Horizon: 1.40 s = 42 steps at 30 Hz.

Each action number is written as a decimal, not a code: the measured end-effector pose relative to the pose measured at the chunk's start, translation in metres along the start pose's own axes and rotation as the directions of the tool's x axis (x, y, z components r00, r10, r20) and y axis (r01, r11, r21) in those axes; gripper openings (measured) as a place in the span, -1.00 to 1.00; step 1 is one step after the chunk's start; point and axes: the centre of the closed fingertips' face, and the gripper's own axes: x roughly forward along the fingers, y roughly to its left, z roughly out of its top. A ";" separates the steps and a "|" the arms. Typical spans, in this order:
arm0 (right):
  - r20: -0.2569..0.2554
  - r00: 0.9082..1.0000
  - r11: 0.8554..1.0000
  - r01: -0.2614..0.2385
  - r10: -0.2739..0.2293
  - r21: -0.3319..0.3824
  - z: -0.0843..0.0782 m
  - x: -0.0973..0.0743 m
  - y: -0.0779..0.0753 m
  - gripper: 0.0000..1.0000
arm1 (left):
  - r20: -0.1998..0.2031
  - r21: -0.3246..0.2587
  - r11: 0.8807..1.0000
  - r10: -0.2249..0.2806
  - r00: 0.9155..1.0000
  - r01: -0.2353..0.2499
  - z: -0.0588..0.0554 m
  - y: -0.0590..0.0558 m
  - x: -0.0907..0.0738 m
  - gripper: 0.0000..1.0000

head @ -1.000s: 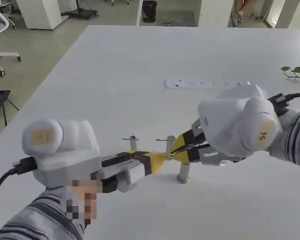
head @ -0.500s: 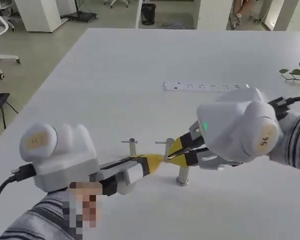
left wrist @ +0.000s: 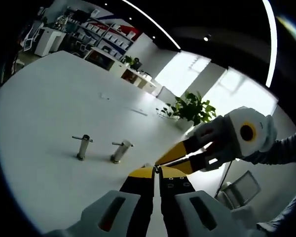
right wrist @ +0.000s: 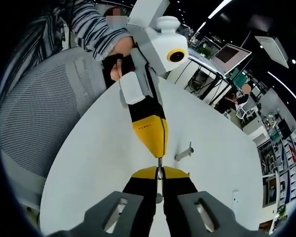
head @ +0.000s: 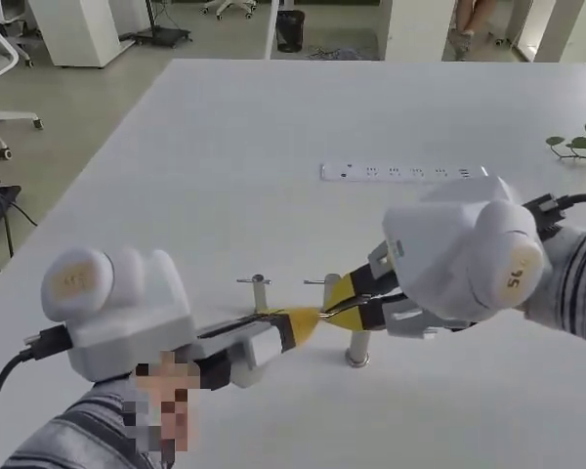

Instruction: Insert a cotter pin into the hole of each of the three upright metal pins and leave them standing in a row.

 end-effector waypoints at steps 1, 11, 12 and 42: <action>0.001 1.000 1.000 -0.001 0.001 0.005 0.000 0.000 0.000 -1.00 | -0.002 0.024 1.000 -0.004 1.000 0.004 -0.001 -0.001 0.000 -1.00; 0.046 0.998 0.984 -0.041 0.033 0.173 -0.002 -0.004 0.004 -0.99 | -0.042 0.269 0.963 -0.016 0.999 0.027 -0.002 -0.005 -0.002 -1.00; 0.055 0.998 0.979 -0.053 0.043 0.198 -0.002 -0.004 0.005 -0.98 | -0.050 0.303 0.952 -0.020 0.999 0.035 -0.003 -0.006 -0.003 -1.00; 0.278 0.958 0.792 -0.228 0.077 0.567 0.008 -0.009 0.031 -0.97 | -0.083 0.449 0.879 -0.136 0.987 0.159 -0.007 -0.028 -0.013 -1.00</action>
